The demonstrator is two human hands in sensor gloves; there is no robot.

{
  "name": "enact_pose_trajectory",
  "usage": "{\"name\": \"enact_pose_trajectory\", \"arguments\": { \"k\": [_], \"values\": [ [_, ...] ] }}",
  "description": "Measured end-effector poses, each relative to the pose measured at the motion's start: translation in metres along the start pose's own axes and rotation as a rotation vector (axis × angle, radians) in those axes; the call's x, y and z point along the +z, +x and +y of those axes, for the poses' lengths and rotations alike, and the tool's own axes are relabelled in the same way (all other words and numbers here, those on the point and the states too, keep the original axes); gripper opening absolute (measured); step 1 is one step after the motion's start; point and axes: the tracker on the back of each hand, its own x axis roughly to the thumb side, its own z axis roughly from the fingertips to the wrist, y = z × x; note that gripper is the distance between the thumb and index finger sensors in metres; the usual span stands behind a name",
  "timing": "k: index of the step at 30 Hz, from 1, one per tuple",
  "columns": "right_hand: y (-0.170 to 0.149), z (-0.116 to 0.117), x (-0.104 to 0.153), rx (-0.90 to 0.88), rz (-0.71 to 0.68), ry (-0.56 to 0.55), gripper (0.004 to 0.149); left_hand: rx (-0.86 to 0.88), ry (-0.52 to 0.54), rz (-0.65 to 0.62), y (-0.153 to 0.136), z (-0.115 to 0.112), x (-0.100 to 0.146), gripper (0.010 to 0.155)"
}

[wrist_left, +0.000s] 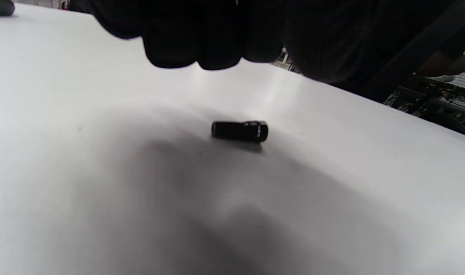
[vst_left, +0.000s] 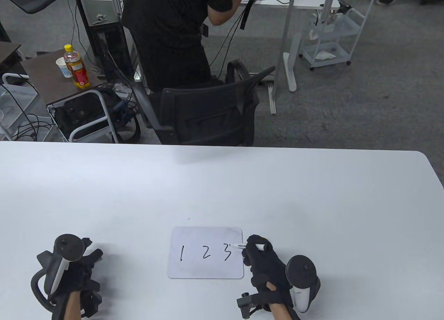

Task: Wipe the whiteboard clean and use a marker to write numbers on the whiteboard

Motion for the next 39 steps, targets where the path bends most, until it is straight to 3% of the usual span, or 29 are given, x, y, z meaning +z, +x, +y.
{"name": "enact_pose_trajectory", "arguments": {
  "k": [12,15,20,25,29,32,39],
  "values": [
    [0.000,-0.004,-0.001,-0.003,-0.005,-0.011,0.048,-0.154,-0.071,0.066,0.004,-0.025,-0.011,0.055],
    [0.000,-0.004,-0.001,-0.001,-0.007,-0.009,0.048,-0.181,-0.093,0.063,0.006,-0.028,-0.012,0.056],
    [-0.001,-0.003,-0.001,0.012,-0.006,-0.004,0.048,-0.217,-0.081,0.056,0.011,-0.028,-0.010,0.046],
    [0.000,-0.001,-0.001,0.017,-0.005,0.014,0.048,-0.264,-0.073,0.035,0.017,-0.029,-0.007,0.047],
    [-0.001,0.003,0.000,0.025,0.013,0.038,0.048,-0.181,-0.034,-0.080,0.035,-0.027,0.009,0.049],
    [-0.002,0.008,0.001,0.024,0.022,0.069,0.048,-0.123,0.033,-0.264,0.059,-0.025,0.031,0.050],
    [-0.004,0.021,0.004,-0.051,0.032,0.151,0.048,-0.032,0.021,-0.661,0.110,-0.046,0.078,0.049]
  ]
}}
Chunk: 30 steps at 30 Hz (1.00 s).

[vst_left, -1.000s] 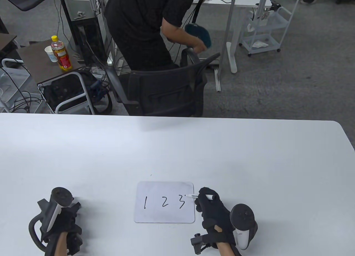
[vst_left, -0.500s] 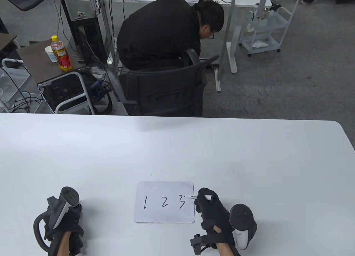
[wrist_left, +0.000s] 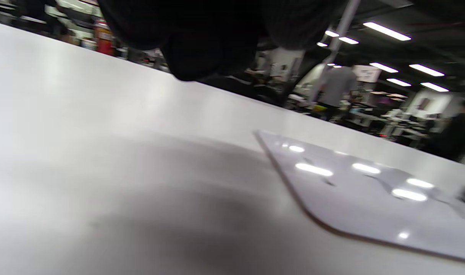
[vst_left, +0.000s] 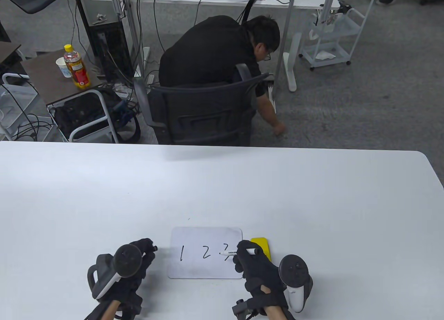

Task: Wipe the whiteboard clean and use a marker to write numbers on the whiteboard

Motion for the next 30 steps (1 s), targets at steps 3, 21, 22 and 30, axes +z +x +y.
{"name": "enact_pose_trajectory", "arguments": {
  "k": [3,21,22,30],
  "values": [
    [-0.002,0.005,-0.001,-0.047,-0.023,0.048,0.048,0.077,-0.064,-0.093,0.016,-0.012,0.002,0.050],
    [-0.004,0.038,0.001,-0.081,-0.088,0.243,0.048,0.251,-0.236,-0.222,0.035,-0.030,0.005,0.050],
    [-0.004,0.038,0.002,-0.078,-0.086,0.246,0.048,0.247,-0.236,-0.222,0.035,-0.030,0.005,0.050],
    [-0.004,0.044,0.003,-0.052,-0.094,0.270,0.048,0.243,-0.257,-0.247,0.041,-0.031,0.007,0.049]
  ]
}}
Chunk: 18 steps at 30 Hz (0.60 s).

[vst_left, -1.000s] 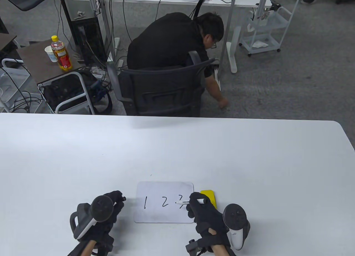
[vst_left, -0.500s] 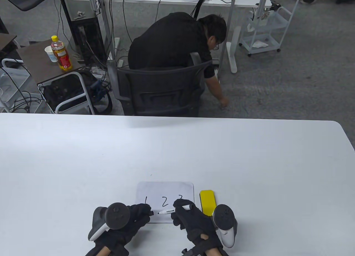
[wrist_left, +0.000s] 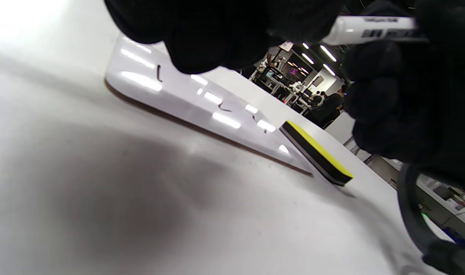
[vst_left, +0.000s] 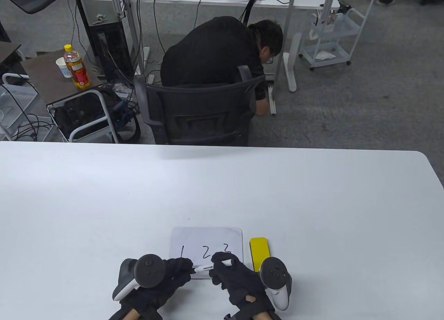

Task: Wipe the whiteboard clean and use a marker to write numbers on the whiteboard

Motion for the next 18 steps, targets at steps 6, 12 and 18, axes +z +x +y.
{"name": "enact_pose_trajectory", "arguments": {
  "k": [6,12,18],
  "values": [
    [-0.0018,0.0038,0.0000,-0.042,0.005,0.024,0.049,0.005,0.003,-0.012,0.0033,-0.0001,0.0012,0.049],
    [-0.0049,0.0044,-0.0003,-0.148,0.020,0.054,0.048,0.128,-0.002,-0.030,0.0015,0.0074,0.0039,0.048],
    [0.0002,0.0034,0.0024,-0.156,0.010,0.004,0.048,0.146,0.029,-0.057,0.0101,0.0085,0.0087,0.047]
  ]
}}
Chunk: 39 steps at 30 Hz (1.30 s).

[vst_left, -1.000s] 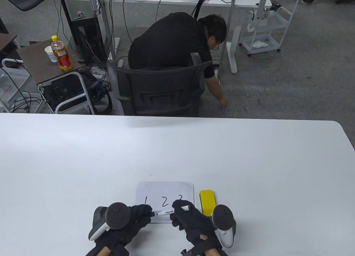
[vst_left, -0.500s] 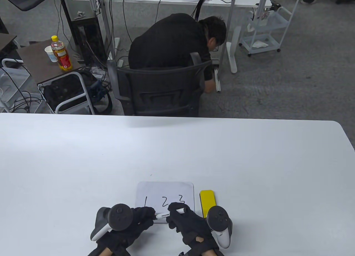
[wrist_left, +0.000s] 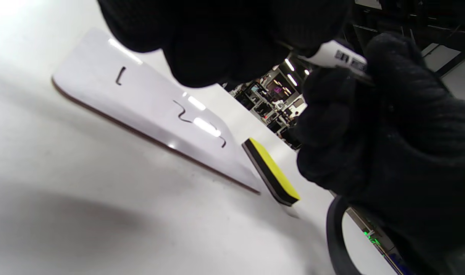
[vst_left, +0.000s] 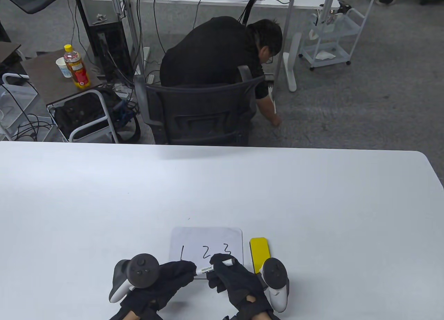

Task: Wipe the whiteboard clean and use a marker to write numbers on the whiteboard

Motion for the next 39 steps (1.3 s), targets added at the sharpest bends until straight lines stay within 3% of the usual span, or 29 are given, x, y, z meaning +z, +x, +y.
{"name": "enact_pose_trajectory", "arguments": {
  "k": [4,10,13,16,17,19,23,27,34,39],
  "values": [
    [0.012,0.001,0.001,0.085,-0.089,0.006,0.047,-0.055,0.036,-0.040,0.008,0.003,0.005,0.047],
    [0.018,0.000,0.001,0.097,-0.161,0.088,0.047,0.041,0.003,-0.090,0.008,0.004,0.004,0.048],
    [0.018,-0.001,0.000,0.109,-0.161,0.100,0.047,0.095,-0.033,-0.080,0.004,0.005,0.003,0.048],
    [0.016,-0.001,-0.002,0.098,-0.128,0.047,0.050,0.053,0.021,-0.038,0.001,0.009,0.002,0.048],
    [0.014,-0.001,-0.003,0.091,-0.099,0.060,0.057,0.029,0.052,-0.025,-0.002,0.013,0.002,0.048],
    [0.013,-0.003,-0.003,0.106,-0.073,0.043,0.069,-0.002,0.139,0.025,-0.010,0.022,0.005,0.048],
    [0.017,-0.017,0.001,0.198,-0.084,-0.057,0.067,-0.121,0.357,0.201,-0.043,0.054,0.013,0.048],
    [0.017,-0.021,0.002,0.173,-0.078,-0.079,0.063,-0.231,0.468,0.372,-0.073,0.074,0.020,0.049],
    [0.017,-0.019,0.002,0.204,-0.081,-0.067,0.061,-0.453,0.506,0.617,-0.102,0.082,0.023,0.048],
    [0.016,-0.019,0.002,0.206,-0.083,-0.065,0.060,-0.432,0.455,0.756,-0.121,0.087,0.028,0.047]
  ]
}}
